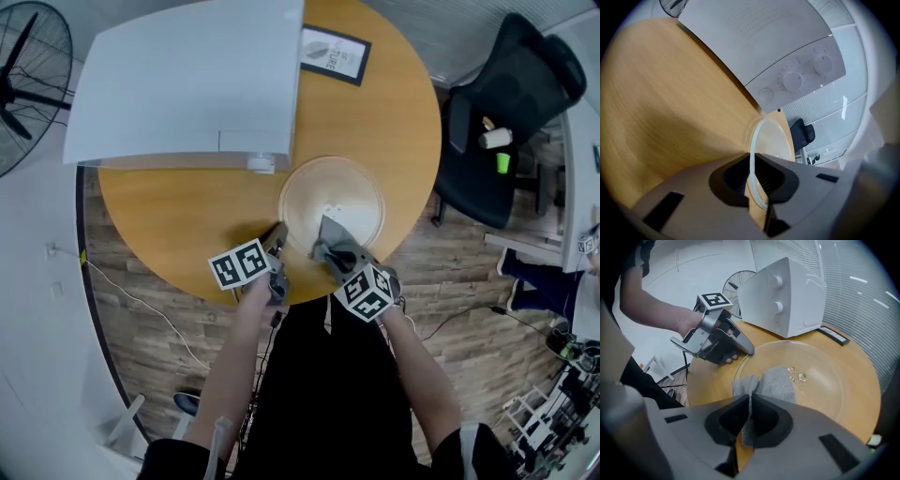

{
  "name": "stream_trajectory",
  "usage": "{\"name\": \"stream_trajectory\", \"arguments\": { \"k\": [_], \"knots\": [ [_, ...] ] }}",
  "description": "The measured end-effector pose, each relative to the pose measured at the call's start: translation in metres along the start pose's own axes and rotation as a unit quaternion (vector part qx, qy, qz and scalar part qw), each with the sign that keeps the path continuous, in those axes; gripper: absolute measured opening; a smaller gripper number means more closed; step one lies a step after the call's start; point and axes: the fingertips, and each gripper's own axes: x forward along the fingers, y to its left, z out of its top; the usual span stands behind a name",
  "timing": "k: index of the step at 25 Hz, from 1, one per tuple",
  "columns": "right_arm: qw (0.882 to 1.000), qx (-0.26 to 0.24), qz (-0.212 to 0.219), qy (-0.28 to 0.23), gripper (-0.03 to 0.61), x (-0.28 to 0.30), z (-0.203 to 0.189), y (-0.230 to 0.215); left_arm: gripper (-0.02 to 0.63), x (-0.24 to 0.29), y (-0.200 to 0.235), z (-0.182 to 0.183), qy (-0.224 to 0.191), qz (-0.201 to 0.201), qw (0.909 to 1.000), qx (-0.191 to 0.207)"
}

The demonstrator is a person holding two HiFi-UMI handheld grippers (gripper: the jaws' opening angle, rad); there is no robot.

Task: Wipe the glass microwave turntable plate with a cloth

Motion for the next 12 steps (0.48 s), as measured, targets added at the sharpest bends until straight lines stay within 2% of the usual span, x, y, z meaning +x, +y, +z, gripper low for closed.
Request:
{"name": "stream_trajectory", "arguments": {
  "k": [7,12],
  "knots": [
    [0.998,0.050,-0.025,-0.009,0.021,-0.020,-0.026,-0.033,0.026,0.000,0.000,0.000,0.000,0.001,1.0000,0.002],
    [0.997,0.066,-0.048,-0.012,0.023,-0.031,-0.032,-0.060,0.026,0.001,-0.002,-0.002,0.010,-0.007,0.9999,0.005]
  ]
}}
